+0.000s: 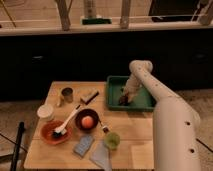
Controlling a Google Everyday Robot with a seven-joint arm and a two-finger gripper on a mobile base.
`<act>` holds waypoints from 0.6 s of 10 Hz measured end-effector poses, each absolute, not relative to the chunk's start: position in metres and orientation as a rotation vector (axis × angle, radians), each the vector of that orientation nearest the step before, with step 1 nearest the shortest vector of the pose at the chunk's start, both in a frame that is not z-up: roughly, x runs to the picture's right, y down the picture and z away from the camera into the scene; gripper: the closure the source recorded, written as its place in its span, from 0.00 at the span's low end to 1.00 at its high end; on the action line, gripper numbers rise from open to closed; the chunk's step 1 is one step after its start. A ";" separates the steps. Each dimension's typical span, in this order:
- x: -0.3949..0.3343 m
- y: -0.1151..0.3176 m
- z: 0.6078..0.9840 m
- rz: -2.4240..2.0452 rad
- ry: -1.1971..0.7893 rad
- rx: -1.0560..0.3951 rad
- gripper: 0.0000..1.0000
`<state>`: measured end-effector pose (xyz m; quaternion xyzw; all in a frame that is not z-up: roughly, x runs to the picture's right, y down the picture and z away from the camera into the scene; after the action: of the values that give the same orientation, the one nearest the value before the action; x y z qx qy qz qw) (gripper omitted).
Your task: Place grapes in table surface
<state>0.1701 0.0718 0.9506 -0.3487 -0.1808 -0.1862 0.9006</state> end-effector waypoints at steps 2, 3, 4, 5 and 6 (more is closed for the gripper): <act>0.170 0.066 0.945 -0.388 -0.374 -0.713 1.00; 0.171 0.064 0.943 -0.389 -0.372 -0.710 1.00; 0.171 0.060 0.940 -0.388 -0.371 -0.698 1.00; 0.172 0.056 0.936 -0.386 -0.369 -0.686 1.00; 0.173 0.051 0.932 -0.385 -0.368 -0.675 1.00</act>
<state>0.1727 0.0510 0.9318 -0.3271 -0.1786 -0.1864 0.9091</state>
